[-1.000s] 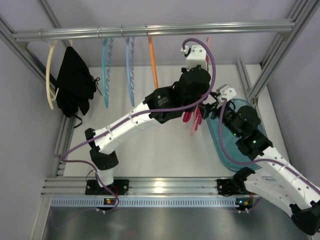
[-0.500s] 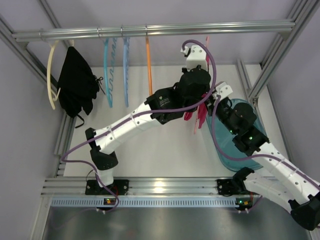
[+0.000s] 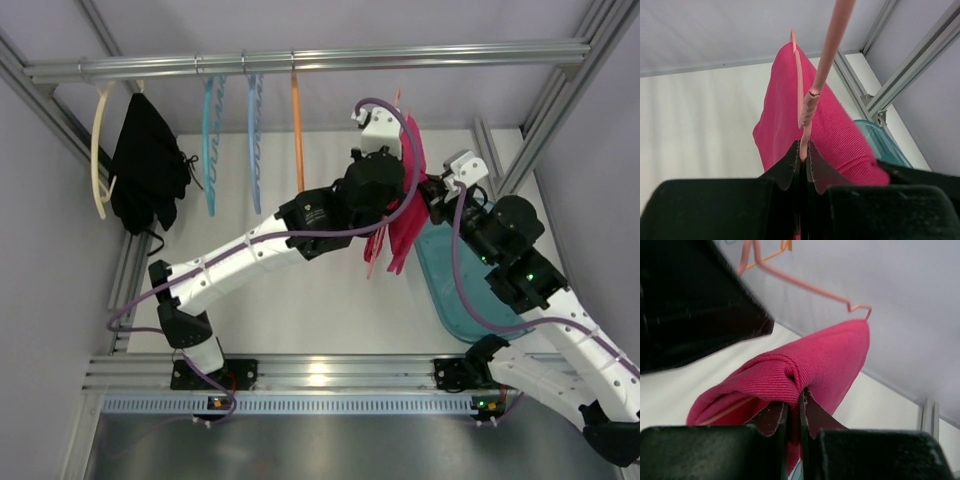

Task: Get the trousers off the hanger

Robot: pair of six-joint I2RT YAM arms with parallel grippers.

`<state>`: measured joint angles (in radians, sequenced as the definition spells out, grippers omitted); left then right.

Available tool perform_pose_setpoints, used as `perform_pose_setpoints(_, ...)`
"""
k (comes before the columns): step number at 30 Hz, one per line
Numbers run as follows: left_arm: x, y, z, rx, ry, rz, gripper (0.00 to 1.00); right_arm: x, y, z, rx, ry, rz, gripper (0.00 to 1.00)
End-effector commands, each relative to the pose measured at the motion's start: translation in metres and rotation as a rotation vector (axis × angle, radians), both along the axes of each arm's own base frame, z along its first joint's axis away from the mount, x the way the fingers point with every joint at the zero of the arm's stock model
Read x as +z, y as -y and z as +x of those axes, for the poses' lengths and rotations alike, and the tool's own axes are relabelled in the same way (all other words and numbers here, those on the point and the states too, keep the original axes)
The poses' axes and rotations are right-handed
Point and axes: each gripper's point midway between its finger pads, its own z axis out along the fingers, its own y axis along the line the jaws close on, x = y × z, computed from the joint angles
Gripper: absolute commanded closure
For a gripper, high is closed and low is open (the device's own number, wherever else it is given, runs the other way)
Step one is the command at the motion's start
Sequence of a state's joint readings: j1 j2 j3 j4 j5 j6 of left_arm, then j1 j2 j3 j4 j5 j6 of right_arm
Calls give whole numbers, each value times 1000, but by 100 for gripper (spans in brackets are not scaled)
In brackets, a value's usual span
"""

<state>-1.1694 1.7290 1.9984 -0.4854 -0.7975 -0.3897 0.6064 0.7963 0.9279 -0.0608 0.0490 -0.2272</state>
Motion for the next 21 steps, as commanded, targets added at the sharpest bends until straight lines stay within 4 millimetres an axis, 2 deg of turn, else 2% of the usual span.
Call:
perform_pose_setpoints(1,26,-22,-3,3,48,-58,100,98,20,-19,-20,221,154,100)
perform_pose_setpoints(2,25,-22,-5,-13,43,-60,100,109,23,-22,-23,239,167,100)
perform_pose_setpoints(4,12,-21,-7,-25,27,-38,100,119,27,-25,-29,252,181,100)
perform_pose_setpoints(6,9,-24,-8,-23,23,-32,100,132,34,-29,-47,272,198,100)
perform_pose_setpoints(13,-35,-31,-6,-17,-36,31,100,166,78,-48,-170,322,307,100)
perform_pose_setpoints(19,-60,-32,-11,-60,-92,35,100,172,121,-70,-302,347,331,100)
perform_pose_setpoints(21,-65,-32,-13,-69,-100,42,100,170,128,-76,-321,348,337,100)
